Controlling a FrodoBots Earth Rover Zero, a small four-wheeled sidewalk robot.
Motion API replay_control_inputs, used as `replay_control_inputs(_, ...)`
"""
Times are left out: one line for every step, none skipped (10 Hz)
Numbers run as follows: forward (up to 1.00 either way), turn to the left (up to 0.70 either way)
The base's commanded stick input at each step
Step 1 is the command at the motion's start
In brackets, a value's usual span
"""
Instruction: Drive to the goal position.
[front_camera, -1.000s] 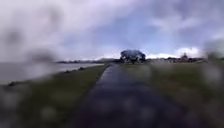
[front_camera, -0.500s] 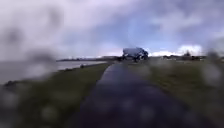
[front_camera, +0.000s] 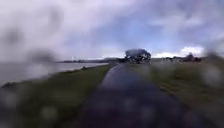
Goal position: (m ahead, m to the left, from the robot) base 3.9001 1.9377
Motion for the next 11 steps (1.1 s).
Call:
replay_control_inputs(0.7, 0.0)
replay_control_inputs(0.7, 0.0)
replay_control_inputs(0.7, 0.0)
replay_control_inputs(0.7, 0.0)
replay_control_inputs(0.7, 0.0)
replay_control_inputs(0.7, 0.0)
replay_control_inputs(0.7, 0.0)
replay_control_inputs(0.7, 0.0)
replay_control_inputs(0.7, 0.0)
replay_control_inputs(0.7, 0.0)
replay_control_inputs(0.7, 0.0)
